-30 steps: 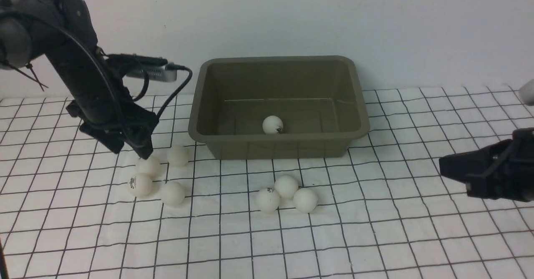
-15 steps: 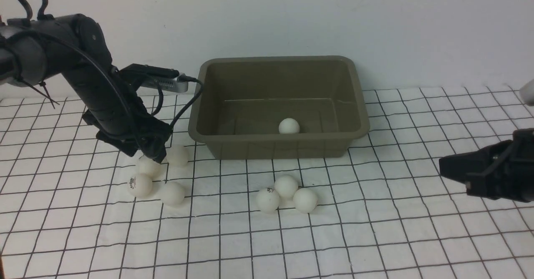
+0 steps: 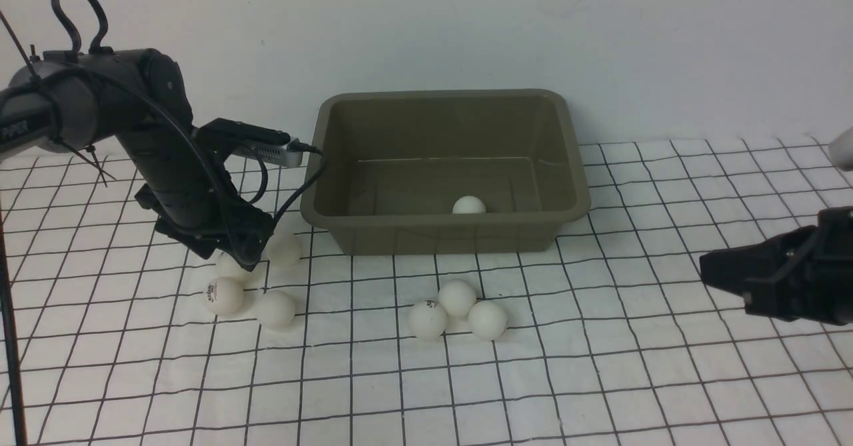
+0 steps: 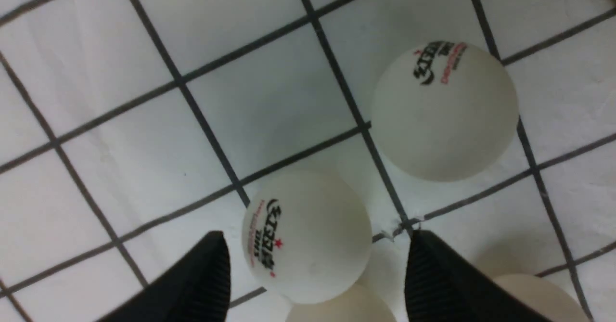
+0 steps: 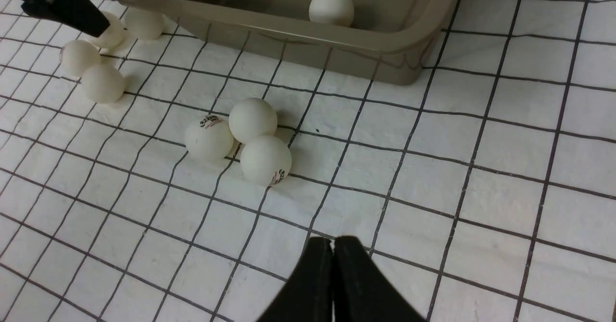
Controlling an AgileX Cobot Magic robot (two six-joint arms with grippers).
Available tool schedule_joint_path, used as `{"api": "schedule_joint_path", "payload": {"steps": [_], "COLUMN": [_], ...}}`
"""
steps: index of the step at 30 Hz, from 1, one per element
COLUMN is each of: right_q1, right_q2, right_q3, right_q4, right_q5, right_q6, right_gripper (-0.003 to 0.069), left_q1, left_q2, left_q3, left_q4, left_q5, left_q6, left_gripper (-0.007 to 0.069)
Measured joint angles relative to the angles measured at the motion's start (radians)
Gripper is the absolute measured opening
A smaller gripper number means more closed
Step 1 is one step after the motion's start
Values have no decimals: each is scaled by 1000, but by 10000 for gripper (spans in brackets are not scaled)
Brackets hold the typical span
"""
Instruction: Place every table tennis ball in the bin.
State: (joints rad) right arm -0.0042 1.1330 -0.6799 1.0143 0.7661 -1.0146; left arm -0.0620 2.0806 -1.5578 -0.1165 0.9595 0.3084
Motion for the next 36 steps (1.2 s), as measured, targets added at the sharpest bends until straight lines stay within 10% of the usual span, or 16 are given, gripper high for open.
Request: {"api": "schedule_joint_path", "payload": {"steps": [25, 36], "right_q1": [0, 0], "right_q2": [0, 0], "right_q3": [0, 0], "right_q4": [0, 0], "right_q5": [8, 8], "right_q6": [0, 0], "right_gripper": [-2, -2], "left_q1": [0, -84], "left_q2": [56, 12], "left_q3": [-215, -479], "left_q4": [192, 30], "left_q5": [142, 235], "left_q6": [-99, -93], "left_gripper": [351, 351]}}
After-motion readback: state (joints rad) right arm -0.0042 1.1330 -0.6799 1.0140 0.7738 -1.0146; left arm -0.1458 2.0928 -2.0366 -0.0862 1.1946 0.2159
